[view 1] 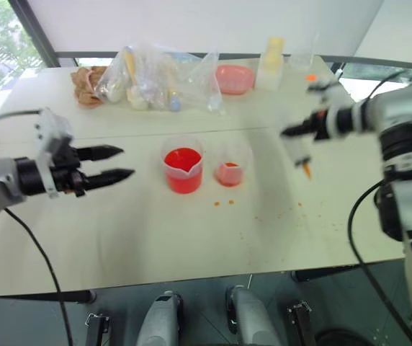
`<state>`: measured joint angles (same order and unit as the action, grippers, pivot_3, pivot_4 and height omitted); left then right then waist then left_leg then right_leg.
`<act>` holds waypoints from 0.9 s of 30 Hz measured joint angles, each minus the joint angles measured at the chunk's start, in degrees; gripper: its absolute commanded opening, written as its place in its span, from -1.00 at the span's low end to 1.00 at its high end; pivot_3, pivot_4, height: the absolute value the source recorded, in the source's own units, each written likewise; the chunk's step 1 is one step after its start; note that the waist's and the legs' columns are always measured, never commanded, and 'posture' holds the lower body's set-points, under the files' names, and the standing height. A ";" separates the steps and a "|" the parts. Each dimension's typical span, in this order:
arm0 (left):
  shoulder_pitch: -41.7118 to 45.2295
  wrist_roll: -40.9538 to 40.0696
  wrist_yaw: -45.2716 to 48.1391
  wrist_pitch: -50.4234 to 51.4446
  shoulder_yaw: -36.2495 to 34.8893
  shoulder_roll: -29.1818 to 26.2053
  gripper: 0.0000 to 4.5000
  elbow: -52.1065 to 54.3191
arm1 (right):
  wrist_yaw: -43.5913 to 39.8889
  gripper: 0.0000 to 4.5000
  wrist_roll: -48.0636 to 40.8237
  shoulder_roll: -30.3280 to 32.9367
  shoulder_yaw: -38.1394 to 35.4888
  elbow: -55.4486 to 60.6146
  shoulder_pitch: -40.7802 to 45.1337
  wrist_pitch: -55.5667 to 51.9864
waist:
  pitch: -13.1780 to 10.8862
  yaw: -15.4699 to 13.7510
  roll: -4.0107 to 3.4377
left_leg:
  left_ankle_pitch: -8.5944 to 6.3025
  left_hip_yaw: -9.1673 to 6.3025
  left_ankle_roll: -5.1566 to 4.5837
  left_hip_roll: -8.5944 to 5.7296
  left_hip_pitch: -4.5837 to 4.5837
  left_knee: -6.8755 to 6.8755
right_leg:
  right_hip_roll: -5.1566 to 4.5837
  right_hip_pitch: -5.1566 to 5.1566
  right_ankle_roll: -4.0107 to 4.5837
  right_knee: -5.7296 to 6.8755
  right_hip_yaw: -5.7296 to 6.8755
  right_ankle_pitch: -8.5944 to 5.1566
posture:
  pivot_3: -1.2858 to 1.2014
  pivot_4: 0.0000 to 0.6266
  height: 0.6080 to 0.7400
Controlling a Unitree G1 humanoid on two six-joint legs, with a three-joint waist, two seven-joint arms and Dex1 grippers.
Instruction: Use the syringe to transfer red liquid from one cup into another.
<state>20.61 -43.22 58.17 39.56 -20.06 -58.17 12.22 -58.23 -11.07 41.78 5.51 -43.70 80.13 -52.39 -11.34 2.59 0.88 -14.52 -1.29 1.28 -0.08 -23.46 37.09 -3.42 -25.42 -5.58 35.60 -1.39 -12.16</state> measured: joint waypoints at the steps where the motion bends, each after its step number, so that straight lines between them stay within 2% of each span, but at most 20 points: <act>1: 1.61 0.10 -0.30 -0.20 0.02 0.10 0.36 -1.03 | 1.36 -0.42 -1.63 -0.91 -3.42 4.78 -0.15 2.12 | 0.02 0.13 0.04 | 0.00 -0.01 0.00 0.03 0.04 -0.04 | 0.04 0.02 0.00 0.03 0.00 0.00 | 0.03 -0.52 1.00; 4: 8.97 1.49 -3.23 -2.48 0.19 3.12 0.36 -7.04 | 7.46 -0.42 -10.46 -9.94 -15.26 23.15 -3.99 5.00 | 0.09 0.13 0.13 | 0.00 -0.09 0.00 0.10 0.15 0.04 | 0.14 0.03 0.02 0.40 0.00 -0.01 | 0.03 -0.52 1.00; 7: 13.69 4.50 -4.81 -6.07 1.83 5.75 0.36 -11.87 | 15.90 -0.42 -20.21 -25.11 -21.44 35.55 -8.95 4.83 | 0.11 -0.02 0.16 | 0.09 -0.17 0.14 0.12 0.15 0.10 | 0.18 0.01 0.05 0.60 0.00 0.01 | 0.03 -0.52 1.00; 11: 15.91 7.25 -4.58 -7.83 4.06 6.96 0.36 -16.11 | 22.81 -0.42 -20.53 -34.99 -19.15 41.65 -15.86 13.37 | 0.14 -0.74 0.21 | 0.13 -0.24 0.21 -0.01 0.06 0.18 | 0.03 0.03 0.05 0.58 0.05 0.01 | 0.03 -0.52 1.00; 16: 19.18 7.63 -6.05 -8.71 3.40 7.62 0.36 -16.47 | 23.60 -0.42 -11.35 -38.81 -7.54 39.79 -25.30 27.76 | 0.17 -0.50 0.26 | 0.13 -0.21 0.21 -0.13 0.04 0.17 | -0.11 0.04 0.03 0.59 0.05 0.02 | 0.03 -0.52 1.00; 23: 19.99 7.70 -9.22 -9.04 3.49 10.07 0.36 -13.68 | 24.30 -0.42 -8.11 -41.33 -1.12 40.19 -33.43 33.45 | 0.17 -0.04 0.26 | 0.14 -0.26 0.23 -0.10 0.07 0.16 | -0.06 0.01 0.03 0.60 0.06 0.02 | 0.03 -0.52 1.00; 27: 22.45 7.50 -10.24 -8.81 3.62 11.36 0.36 -10.82 | 25.12 -0.42 -6.90 -41.57 0.74 40.23 -34.99 34.89 | 0.17 -0.05 0.26 | 0.15 -0.27 0.24 -0.10 0.10 0.17 | -0.05 0.02 0.04 0.61 0.06 0.02 | 0.03 -0.52 1.00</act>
<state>43.07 -35.72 47.93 30.75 -16.44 -46.81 1.39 -33.11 -17.97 0.22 6.24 -3.47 45.15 -17.50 -11.17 2.53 1.15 -14.37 -1.56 1.53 -0.18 -23.36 37.26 -3.47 -25.40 -5.55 36.21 -1.33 -12.14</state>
